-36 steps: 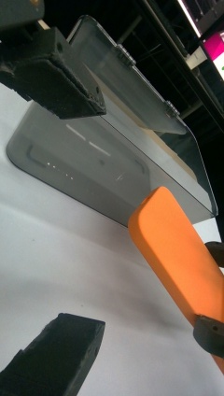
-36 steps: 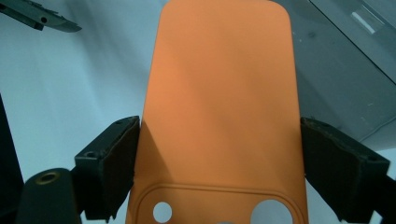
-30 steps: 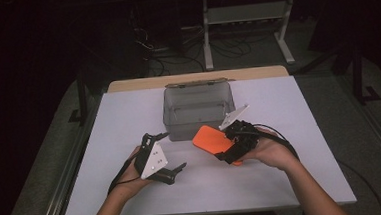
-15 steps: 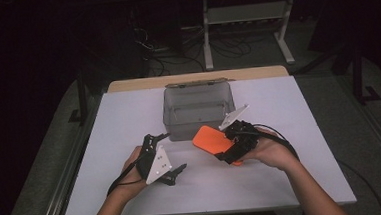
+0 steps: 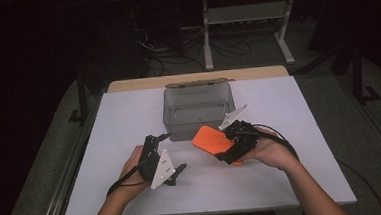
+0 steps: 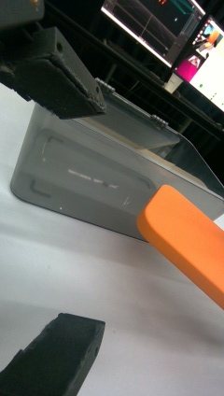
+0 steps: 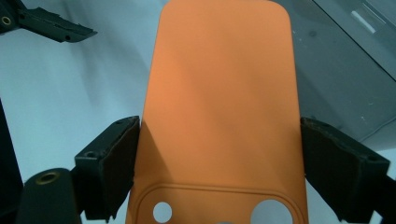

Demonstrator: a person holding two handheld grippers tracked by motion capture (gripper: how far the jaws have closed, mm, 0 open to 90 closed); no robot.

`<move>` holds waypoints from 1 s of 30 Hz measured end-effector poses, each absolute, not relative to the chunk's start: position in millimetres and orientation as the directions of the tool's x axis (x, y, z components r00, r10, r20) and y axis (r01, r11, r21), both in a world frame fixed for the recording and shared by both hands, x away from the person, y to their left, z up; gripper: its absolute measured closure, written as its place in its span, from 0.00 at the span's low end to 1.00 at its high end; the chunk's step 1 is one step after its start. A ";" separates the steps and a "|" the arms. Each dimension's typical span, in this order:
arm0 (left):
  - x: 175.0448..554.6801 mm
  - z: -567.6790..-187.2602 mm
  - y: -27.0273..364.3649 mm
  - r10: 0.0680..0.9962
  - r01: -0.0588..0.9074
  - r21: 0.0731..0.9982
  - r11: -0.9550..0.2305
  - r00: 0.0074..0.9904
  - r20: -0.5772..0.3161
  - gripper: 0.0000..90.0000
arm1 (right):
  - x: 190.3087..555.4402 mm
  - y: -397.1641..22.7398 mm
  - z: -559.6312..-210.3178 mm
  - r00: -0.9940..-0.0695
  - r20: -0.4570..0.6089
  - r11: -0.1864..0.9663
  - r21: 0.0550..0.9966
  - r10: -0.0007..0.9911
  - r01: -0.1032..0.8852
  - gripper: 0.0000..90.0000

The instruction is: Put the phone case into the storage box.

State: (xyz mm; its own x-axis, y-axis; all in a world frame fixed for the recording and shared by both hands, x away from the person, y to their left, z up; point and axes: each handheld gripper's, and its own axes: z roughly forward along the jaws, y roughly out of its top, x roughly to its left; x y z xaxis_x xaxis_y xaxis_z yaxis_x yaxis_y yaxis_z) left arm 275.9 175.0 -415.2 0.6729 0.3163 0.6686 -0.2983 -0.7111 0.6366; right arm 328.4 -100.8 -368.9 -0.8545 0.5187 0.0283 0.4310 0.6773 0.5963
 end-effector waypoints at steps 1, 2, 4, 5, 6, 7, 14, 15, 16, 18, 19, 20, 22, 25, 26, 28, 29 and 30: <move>275.6 -415.5 174.6 0.313 -0.303 0.630 -0.715 0.668 0.676 0.00 | 328.3 -100.8 -368.8 -0.854 0.029 0.677 0.596 0.519 0.432 0.16; 275.5 -415.8 174.3 0.308 -0.308 0.623 -0.719 0.663 0.683 0.00 | 328.3 -100.8 -368.8 -0.854 0.029 0.678 0.596 0.519 0.432 0.16; 274.6 -416.4 173.3 0.294 -0.320 0.601 -0.732 0.648 0.703 0.00 | 328.3 -100.9 -368.8 -0.854 0.030 0.677 0.595 0.520 0.433 0.16; 274.1 -416.6 172.9 0.288 -0.326 0.593 -0.736 0.642 0.711 0.00 | 328.4 -100.9 -368.9 -0.854 0.029 0.677 0.596 0.520 0.433 0.16; 273.9 -416.7 172.7 0.284 -0.330 0.586 -0.740 0.637 0.717 0.00 | 328.4 -100.9 -369.0 -0.854 0.029 0.677 0.596 0.520 0.432 0.16; 273.4 -416.7 172.3 0.278 -0.336 0.577 -0.744 0.629 0.726 0.00 | 328.4 -100.8 -369.0 -0.854 0.030 0.677 0.595 0.520 0.433 0.16; 272.1 -417.1 170.7 0.256 -0.356 0.538 -0.764 0.598 0.760 0.00 | 328.9 -100.8 -369.2 -0.856 0.027 0.679 0.597 0.516 0.428 0.16; 271.9 -417.4 170.4 0.252 -0.361 0.530 -0.767 0.591 0.767 0.00 | 328.9 -100.8 -369.3 -0.856 0.027 0.678 0.597 0.517 0.429 0.16; 271.6 -417.3 170.3 0.248 -0.363 0.522 -0.772 0.585 0.772 0.00 | 329.0 -100.8 -369.3 -0.856 0.027 0.678 0.597 0.516 0.428 0.16; 271.3 -417.3 169.9 0.243 -0.367 0.513 -0.776 0.577 0.780 0.00 | 329.0 -100.7 -369.4 -0.856 0.028 0.678 0.597 0.517 0.429 0.16; 271.1 -417.7 169.6 0.241 -0.370 0.507 -0.779 0.569 0.786 0.00 | 329.2 -100.7 -369.5 -0.856 0.028 0.678 0.597 0.516 0.428 0.16; 271.0 -417.8 169.2 0.237 -0.371 0.498 -0.784 0.563 0.792 0.00 | 329.4 -100.8 -369.6 -0.856 0.028 0.678 0.597 0.516 0.428 0.16; 270.7 -418.3 168.4 0.224 -0.378 0.479 -0.792 0.550 0.804 0.00 | 329.3 -100.7 -369.6 -0.856 0.028 0.678 0.597 0.517 0.429 0.16; 269.9 -418.7 167.2 0.210 -0.385 0.456 -0.802 0.533 0.820 0.00 | 329.3 -100.6 -369.6 -0.856 0.028 0.679 0.597 0.516 0.428 0.16; 269.7 -418.7 166.9 0.203 -0.388 0.446 -0.807 0.526 0.826 0.00 | 329.3 -100.5 -369.6 -0.856 0.029 0.678 0.597 0.517 0.430 0.16; 269.4 -419.1 166.2 0.194 -0.394 0.431 -0.812 0.515 0.835 0.00 | 329.6 -100.5 -370.0 -0.857 0.027 0.680 0.596 0.515 0.427 0.16; 269.1 -419.4 165.9 0.190 -0.396 0.425 -0.814 0.510 0.839 0.00 | 329.6 -100.3 -370.0 -0.857 0.028 0.680 0.596 0.515 0.428 0.16; 268.8 -419.5 165.7 0.181 -0.400 0.412 -0.819 0.501 0.847 0.00 | 329.6 -100.2 -370.1 -0.857 0.028 0.680 0.595 0.514 0.427 0.16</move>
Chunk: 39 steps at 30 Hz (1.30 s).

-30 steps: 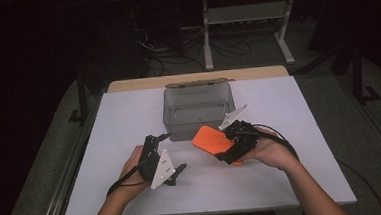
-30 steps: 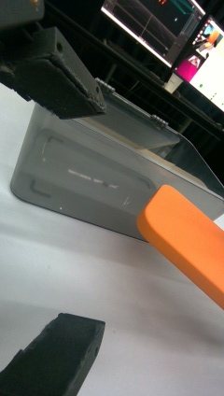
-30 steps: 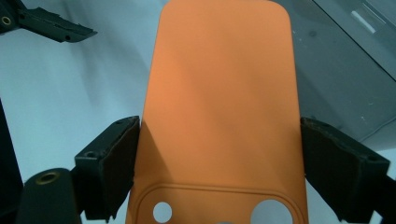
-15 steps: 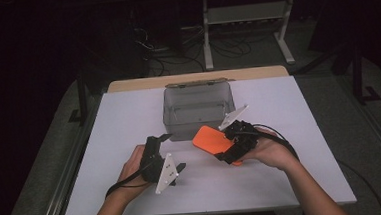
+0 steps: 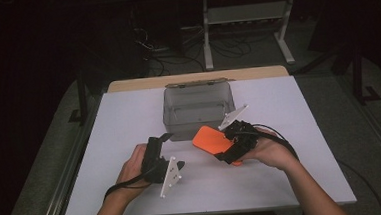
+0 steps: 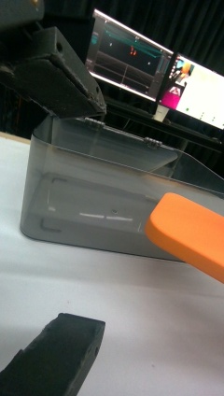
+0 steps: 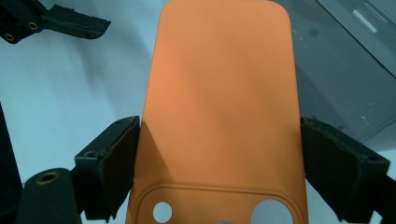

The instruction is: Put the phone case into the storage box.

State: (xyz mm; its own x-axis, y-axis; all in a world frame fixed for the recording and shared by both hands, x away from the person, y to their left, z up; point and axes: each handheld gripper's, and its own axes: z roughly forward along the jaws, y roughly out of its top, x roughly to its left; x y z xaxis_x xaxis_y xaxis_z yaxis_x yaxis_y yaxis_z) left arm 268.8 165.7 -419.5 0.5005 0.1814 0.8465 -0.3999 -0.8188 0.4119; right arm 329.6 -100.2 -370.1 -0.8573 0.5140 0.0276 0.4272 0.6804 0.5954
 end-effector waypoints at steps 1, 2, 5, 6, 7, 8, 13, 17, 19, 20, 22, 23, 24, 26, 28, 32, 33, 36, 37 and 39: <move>268.7 -419.8 165.3 0.175 -0.406 0.404 -0.820 0.493 0.852 0.00 | 329.7 -100.2 -370.1 -0.857 0.028 0.681 0.595 0.514 0.427 0.16; 268.3 -419.7 165.0 0.167 -0.408 0.391 -0.825 0.485 0.858 0.00 | 329.8 -100.2 -370.0 -0.858 0.028 0.681 0.595 0.513 0.427 0.16; 267.2 -420.6 163.5 0.145 -0.418 0.361 -0.834 0.465 0.874 0.00 | 330.1 -100.5 -370.0 -0.858 0.028 0.681 0.595 0.513 0.426 0.16; 266.8 -420.9 162.9 0.138 -0.422 0.351 -0.836 0.458 0.878 0.00 | 330.2 -100.6 -370.0 -0.858 0.027 0.682 0.595 0.513 0.426 0.16; 266.2 -421.4 162.3 0.130 -0.424 0.340 -0.840 0.451 0.883 0.00 | 330.0 -100.7 -369.9 -0.857 0.029 0.681 0.594 0.515 0.429 0.16; 265.8 -421.7 161.7 0.119 -0.429 0.326 -0.843 0.442 0.889 0.00 | 330.0 -100.7 -369.9 -0.857 0.029 0.681 0.594 0.515 0.429 0.16; 264.4 -423.4 159.8 0.093 -0.441 0.289 -0.850 0.416 0.905 0.00 | 330.0 -101.0 -369.7 -0.857 0.028 0.680 0.594 0.515 0.429 0.16; 264.0 -424.0 159.3 0.079 -0.446 0.265 -0.855 0.394 0.916 0.00 | 329.9 -101.1 -369.7 -0.857 0.027 0.680 0.595 0.515 0.428 0.16; 264.0 -424.5 159.1 0.073 -0.448 0.256 -0.857 0.385 0.920 0.00 | 329.9 -101.1 -369.7 -0.856 0.027 0.680 0.595 0.516 0.428 0.16; 263.9 -424.8 159.0 0.070 -0.448 0.251 -0.858 0.382 0.921 0.00 | 330.0 -101.1 -369.7 -0.857 0.027 0.681 0.594 0.514 0.427 0.16; 264.0 -425.5 158.6 0.064 -0.450 0.241 -0.860 0.374 0.925 0.00 | 330.0 -100.9 -369.7 -0.857 0.026 0.681 0.594 0.515 0.428 0.16; 263.9 -425.7 158.3 0.057 -0.452 0.233 -0.861 0.370 0.927 0.00 | 330.0 -100.9 -369.8 -0.857 0.027 0.681 0.594 0.515 0.428 0.16; 263.8 -426.0 158.1 0.056 -0.452 0.231 -0.861 0.368 0.928 0.00 | 329.9 -100.8 -369.8 -0.857 0.026 0.682 0.594 0.514 0.427 0.16; 263.7 -426.7 157.6 0.047 -0.454 0.219 -0.864 0.360 0.932 0.00 | 329.8 -100.6 -369.9 -0.856 0.027 0.680 0.594 0.516 0.430 0.16; 263.7 -427.5 157.1 0.040 -0.456 0.208 -0.865 0.351 0.935 0.00 | 329.9 -100.6 -370.0 -0.856 0.027 0.681 0.594 0.516 0.429 0.16; 263.1 -428.4 155.9 0.024 -0.460 0.185 -0.868 0.332 0.943 0.00 | 329.9 -100.9 -369.8 -0.855 0.028 0.680 0.592 0.518 0.432 0.16; 263.0 -428.7 155.6 0.020 -0.461 0.178 -0.870 0.326 0.945 0.00 | 329.7 -100.8 -369.7 -0.853 0.030 0.678 0.592 0.522 0.436 0.16; 262.7 -429.4 154.8 0.012 -0.461 0.164 -0.872 0.316 0.949 0.00 | 329.8 -101.2 -369.6 -0.854 0.028 0.679 0.594 0.520 0.432 0.16; 262.4 -429.8 154.5 0.012 -0.461 0.162 -0.872 0.311 0.950 0.00 | 329.7 -101.2 -369.6 -0.854 0.028 0.678 0.594 0.520 0.433 0.16; 262.2 -430.1 153.9 0.010 -0.462 0.156 -0.873 0.304 0.953 0.00 | 329.6 -101.3 -369.4 -0.853 0.027 0.678 0.594 0.521 0.433 0.16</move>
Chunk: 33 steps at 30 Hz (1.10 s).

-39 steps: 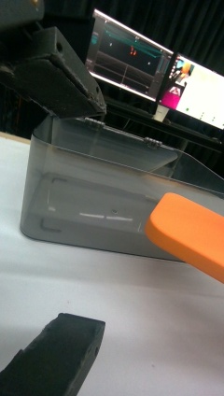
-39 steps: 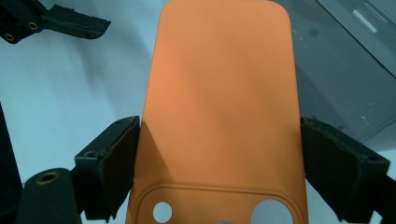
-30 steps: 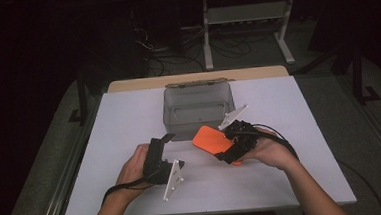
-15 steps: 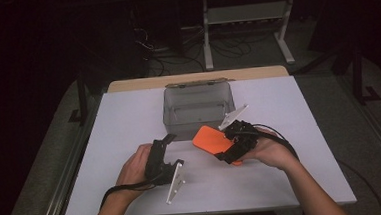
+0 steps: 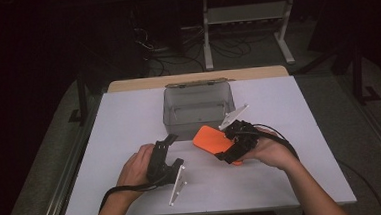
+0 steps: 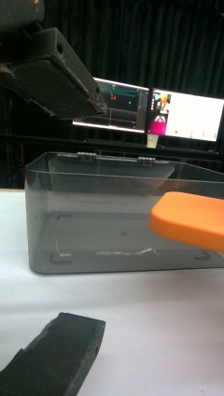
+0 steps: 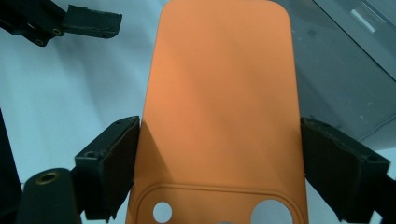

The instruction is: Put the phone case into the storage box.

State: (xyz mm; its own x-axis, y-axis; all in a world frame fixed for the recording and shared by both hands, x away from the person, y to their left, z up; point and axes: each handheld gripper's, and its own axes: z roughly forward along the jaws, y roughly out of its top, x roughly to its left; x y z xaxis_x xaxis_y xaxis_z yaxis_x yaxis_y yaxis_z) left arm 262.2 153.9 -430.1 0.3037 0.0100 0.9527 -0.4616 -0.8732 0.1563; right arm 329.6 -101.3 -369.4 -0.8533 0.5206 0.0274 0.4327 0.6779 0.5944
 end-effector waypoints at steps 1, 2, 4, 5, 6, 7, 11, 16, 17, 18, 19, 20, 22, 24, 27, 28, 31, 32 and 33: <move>262.0 -430.1 153.6 0.010 -0.462 0.155 -0.873 0.302 0.953 0.00 | 329.5 -101.4 -369.4 -0.854 0.028 0.677 0.595 0.520 0.432 0.16; 261.9 -430.1 153.3 0.010 -0.462 0.154 -0.873 0.299 0.954 0.00 | 329.5 -101.4 -369.3 -0.854 0.028 0.678 0.595 0.520 0.432 0.16; 261.7 -430.3 152.6 0.008 -0.463 0.151 -0.873 0.296 0.955 0.00 | 329.5 -101.4 -369.2 -0.854 0.029 0.677 0.595 0.520 0.433 0.16; 261.6 -430.4 152.3 0.009 -0.464 0.152 -0.873 0.296 0.955 0.00 | 329.6 -101.4 -369.2 -0.854 0.029 0.677 0.595 0.520 0.433 0.16; 261.6 -430.4 151.9 0.006 -0.464 0.150 -0.873 0.296 0.955 0.00 | 329.6 -101.3 -369.3 -0.853 0.029 0.677 0.595 0.521 0.434 0.16; 261.4 -430.5 151.5 0.004 -0.465 0.146 -0.873 0.293 0.956 0.00 | 329.6 -101.3 -369.2 -0.853 0.029 0.677 0.595 0.521 0.434 0.16; 260.4 -430.9 150.3 0.003 -0.467 0.143 -0.873 0.288 0.958 0.00 | 329.6 -100.9 -369.0 -0.855 0.027 0.679 0.596 0.517 0.429 0.16; 259.3 -430.3 148.9 0.004 -0.471 0.142 -0.871 0.282 0.959 0.00 | 328.8 -99.2 -367.4 -0.858 0.026 0.682 0.595 0.513 0.426 0.16; 259.1 -430.3 148.7 0.006 -0.472 0.143 -0.870 0.281 0.960 0.00 | 328.5 -98.6 -366.6 -0.857 0.026 0.681 0.595 0.515 0.428 0.16; 259.0 -430.2 148.6 0.005 -0.472 0.142 -0.870 0.280 0.960 0.00 | 328.3 -98.2 -366.0 -0.858 0.025 0.682 0.596 0.512 0.424 0.16; 258.8 -430.2 148.4 0.006 -0.472 0.143 -0.870 0.279 0.960 0.00 | 328.3 -97.8 -365.6 -0.859 0.025 0.682 0.596 0.512 0.424 0.16; 258.7 -430.3 148.2 0.007 -0.473 0.142 -0.870 0.277 0.961 0.00 | 328.0 -97.1 -364.9 -0.858 0.024 0.682 0.596 0.513 0.424 0.16; 258.3 -430.4 147.6 0.008 -0.474 0.144 -0.869 0.276 0.961 0.00 | 328.2 -95.6 -362.9 -0.859 0.020 0.683 0.598 0.511 0.420 0.16; 257.9 -430.3 147.4 0.008 -0.476 0.143 -0.868 0.274 0.962 0.00 | 328.0 -94.0 -360.9 -0.861 0.018 0.684 0.599 0.507 0.416 0.16; 257.5 -430.2 147.0 0.007 -0.478 0.141 -0.867 0.271 0.962 0.00 | 327.5 -90.4 -357.6 -0.865 0.017 0.684 0.604 0.502 0.409 0.16; 257.4 -430.2 147.0 0.009 -0.479 0.142 -0.866 0.270 0.963 0.00 | 327.5 -89.4 -357.0 -0.866 0.016 0.685 0.605 0.500 0.407 0.16; 256.9 -430.0 146.9 0.007 -0.481 0.140 -0.865 0.267 0.964 0.00 | 327.4 -86.7 -355.9 -0.868 0.015 0.685 0.608 0.496 0.402 0.16; 256.8 -430.0 147.0 0.008 -0.482 0.140 -0.865 0.266 0.964 0.00 | 327.3 -85.9 -355.6 -0.869 0.014 0.686 0.608 0.495 0.400 0.16; 256.7 -429.9 147.0 0.008 -0.482 0.140 -0.865 0.266 0.964 0.00 | 327.3 -85.1 -355.2 -0.870 0.014 0.686 0.608 0.494 0.399 0.16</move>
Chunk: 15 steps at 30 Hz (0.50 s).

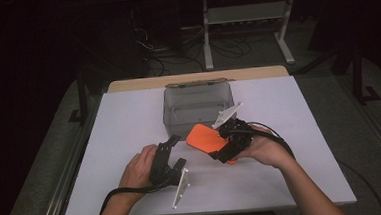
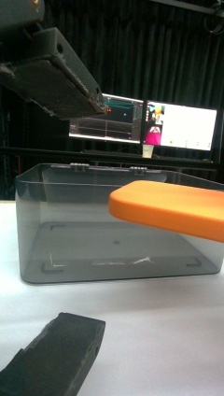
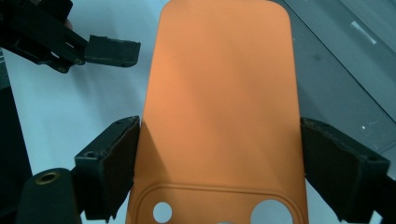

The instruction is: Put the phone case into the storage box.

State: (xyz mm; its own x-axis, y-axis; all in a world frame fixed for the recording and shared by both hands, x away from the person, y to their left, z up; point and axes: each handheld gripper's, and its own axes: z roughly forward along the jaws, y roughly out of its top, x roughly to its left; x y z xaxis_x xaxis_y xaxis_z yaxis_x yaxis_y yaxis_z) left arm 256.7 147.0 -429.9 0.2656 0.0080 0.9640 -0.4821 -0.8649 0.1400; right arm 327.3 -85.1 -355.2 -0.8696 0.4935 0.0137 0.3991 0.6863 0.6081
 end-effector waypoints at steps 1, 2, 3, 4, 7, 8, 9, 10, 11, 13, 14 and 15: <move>256.6 -429.9 147.0 0.008 -0.484 0.139 -0.864 0.263 0.965 0.00 | 327.0 -84.2 -354.8 -0.869 0.013 0.687 0.606 0.494 0.400 0.16; 256.5 -429.7 147.0 0.008 -0.484 0.138 -0.864 0.261 0.965 0.00 | 327.1 -82.9 -354.4 -0.871 0.011 0.688 0.608 0.491 0.396 0.16; 256.4 -429.5 147.1 0.010 -0.485 0.139 -0.863 0.260 0.966 0.00 | 327.2 -82.2 -354.0 -0.872 0.012 0.689 0.608 0.489 0.395 0.16; 256.4 -429.3 147.1 0.011 -0.486 0.140 -0.863 0.258 0.966 0.00 | 327.2 -80.9 -353.7 -0.872 0.014 0.688 0.608 0.488 0.395 0.16; 256.6 -429.2 147.3 0.013 -0.486 0.141 -0.863 0.258 0.966 0.00 | 327.7 -76.4 -353.4 -0.878 0.011 0.693 0.609 0.479 0.386 0.16; 256.5 -429.2 147.3 0.013 -0.486 0.141 -0.863 0.257 0.966 0.00 | 327.6 -74.9 -353.1 -0.878 0.012 0.693 0.609 0.478 0.385 0.16; 256.5 -429.3 147.3 0.013 -0.487 0.140 -0.862 0.255 0.967 0.00 | 328.0 -74.0 -353.0 -0.882 0.008 0.697 0.610 0.471 0.377 0.16; 256.4 -429.2 147.2 0.012 -0.488 0.139 -0.862 0.254 0.967 0.00 | 327.7 -72.2 -352.5 -0.883 0.008 0.697 0.611 0.470 0.377 0.16; 256.1 -429.1 147.1 0.009 -0.488 0.136 -0.862 0.253 0.967 0.00 | 327.6 -71.0 -352.0 -0.883 0.010 0.697 0.610 0.469 0.377 0.16; 255.7 -429.1 146.9 0.007 -0.490 0.132 -0.862 0.250 0.968 0.00 | 327.9 -69.0 -351.1 -0.884 0.008 0.697 0.611 0.468 0.374 0.16; 255.6 -429.2 146.8 0.007 -0.490 0.132 -0.861 0.249 0.968 0.00 | 328.2 -67.9 -350.6 -0.886 0.006 0.698 0.613 0.464 0.370 0.16; 255.5 -429.2 146.6 0.007 -0.491 0.132 -0.861 0.248 0.969 0.00 | 328.0 -66.6 -350.2 -0.885 0.008 0.697 0.614 0.465 0.371 0.16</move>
